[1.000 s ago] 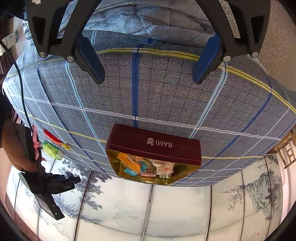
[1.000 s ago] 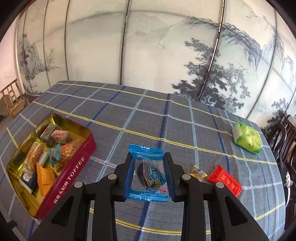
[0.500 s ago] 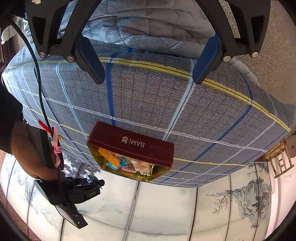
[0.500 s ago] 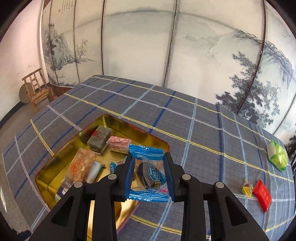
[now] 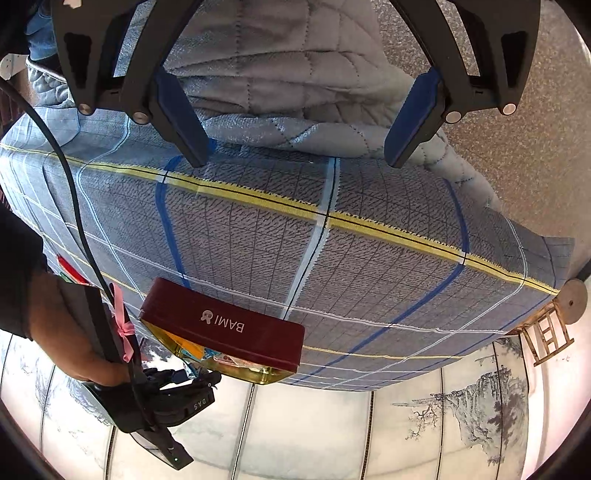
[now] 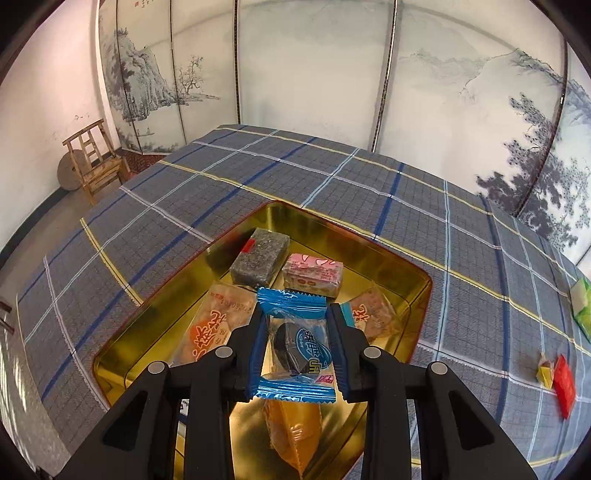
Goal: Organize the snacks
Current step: 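Carry the blue candy into the tin and open the right gripper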
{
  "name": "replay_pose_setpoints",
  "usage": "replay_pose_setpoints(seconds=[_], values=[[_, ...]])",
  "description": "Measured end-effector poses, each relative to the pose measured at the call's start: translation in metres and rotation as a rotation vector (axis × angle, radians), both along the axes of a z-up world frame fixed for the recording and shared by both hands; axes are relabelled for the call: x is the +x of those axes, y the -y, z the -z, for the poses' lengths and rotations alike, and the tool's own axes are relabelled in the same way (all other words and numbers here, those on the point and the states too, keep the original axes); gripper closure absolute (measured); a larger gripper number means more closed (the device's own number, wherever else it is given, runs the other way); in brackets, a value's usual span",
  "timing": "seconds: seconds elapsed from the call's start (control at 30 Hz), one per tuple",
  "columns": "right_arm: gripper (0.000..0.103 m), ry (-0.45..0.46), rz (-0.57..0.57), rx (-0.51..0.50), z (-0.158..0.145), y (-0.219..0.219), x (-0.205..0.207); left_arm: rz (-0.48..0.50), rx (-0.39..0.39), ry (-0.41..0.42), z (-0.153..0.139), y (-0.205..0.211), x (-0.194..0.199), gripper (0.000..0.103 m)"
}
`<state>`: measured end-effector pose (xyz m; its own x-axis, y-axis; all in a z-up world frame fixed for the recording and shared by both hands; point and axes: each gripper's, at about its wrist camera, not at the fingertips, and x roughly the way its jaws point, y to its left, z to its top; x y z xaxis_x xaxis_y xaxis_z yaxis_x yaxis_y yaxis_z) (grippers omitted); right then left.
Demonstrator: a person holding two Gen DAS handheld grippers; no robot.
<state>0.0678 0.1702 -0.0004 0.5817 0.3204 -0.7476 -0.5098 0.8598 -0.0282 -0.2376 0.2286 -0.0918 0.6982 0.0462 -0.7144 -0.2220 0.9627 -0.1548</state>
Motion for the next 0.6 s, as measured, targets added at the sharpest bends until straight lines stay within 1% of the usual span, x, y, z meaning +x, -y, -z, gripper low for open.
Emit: replay_pose_setpoints(seconds=[0.2,0.5,0.6], values=[[0.07,-0.044,-0.007,-0.005,0.015,-0.002,0.001,-0.002,0.0,-0.005,0.001,0.0,0.0,0.009],[0.07,-0.059,-0.032,0.001,0.024,-0.005,-0.002,0.012,0.021,-0.017,0.002,0.006,0.004,0.009],[0.069,-0.087,-0.061,0.029,0.028,-0.005,-0.001,0.004,0.029,-0.024,0.001,0.007,0.004,0.009]])
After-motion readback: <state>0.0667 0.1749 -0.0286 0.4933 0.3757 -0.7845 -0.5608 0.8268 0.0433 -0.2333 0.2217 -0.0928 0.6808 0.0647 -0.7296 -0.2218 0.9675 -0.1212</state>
